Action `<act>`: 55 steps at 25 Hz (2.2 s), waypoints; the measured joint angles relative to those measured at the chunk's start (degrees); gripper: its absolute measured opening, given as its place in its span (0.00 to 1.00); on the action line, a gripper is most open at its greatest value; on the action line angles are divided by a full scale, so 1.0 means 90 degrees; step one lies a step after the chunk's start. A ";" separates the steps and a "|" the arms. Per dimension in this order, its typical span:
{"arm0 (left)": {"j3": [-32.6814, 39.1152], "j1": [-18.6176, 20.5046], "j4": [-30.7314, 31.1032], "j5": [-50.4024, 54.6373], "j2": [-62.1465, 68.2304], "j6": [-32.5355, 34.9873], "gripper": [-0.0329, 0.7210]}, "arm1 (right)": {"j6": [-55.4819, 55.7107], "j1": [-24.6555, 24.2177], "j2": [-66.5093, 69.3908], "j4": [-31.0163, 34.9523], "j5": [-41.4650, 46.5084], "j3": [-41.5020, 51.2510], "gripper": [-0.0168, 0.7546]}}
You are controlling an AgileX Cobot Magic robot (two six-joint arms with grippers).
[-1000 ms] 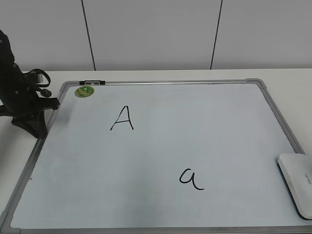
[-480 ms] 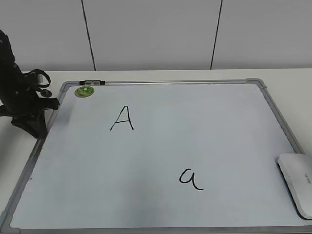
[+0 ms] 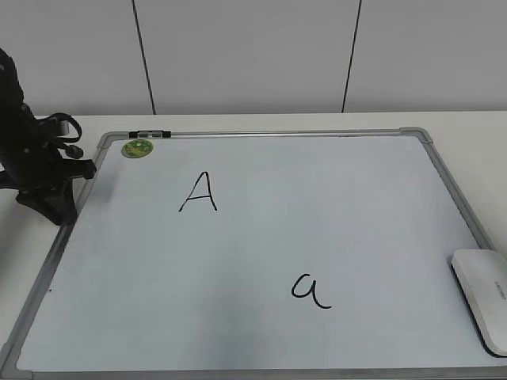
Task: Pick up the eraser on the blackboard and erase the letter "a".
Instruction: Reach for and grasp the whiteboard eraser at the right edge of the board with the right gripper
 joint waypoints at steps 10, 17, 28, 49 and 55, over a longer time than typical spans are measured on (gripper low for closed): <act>-0.0009 -0.0087 0.0203 0.0036 0.0000 0.0000 0.21 | 0.0000 0.0000 0.0155 0.0000 -0.0151 0.0000 0.72; -0.0013 -0.0206 0.0458 0.0036 0.0000 0.0000 0.21 | 0.0065 0.0000 0.0805 0.0000 -0.0191 -0.0121 0.72; -0.0013 -0.0206 0.0474 0.0036 0.0000 0.0000 0.21 | 0.0167 0.0000 0.1933 0.0004 -0.0572 -0.0242 0.79; -0.0013 -0.0206 0.0474 0.0024 0.0000 0.0000 0.21 | 0.0198 0.0000 0.3487 0.0200 -0.1169 -0.0577 0.81; -0.0013 -0.0206 0.0474 0.0013 0.0000 0.0000 0.21 | 0.0198 0.0000 0.3649 0.0212 -0.1211 -0.0577 0.79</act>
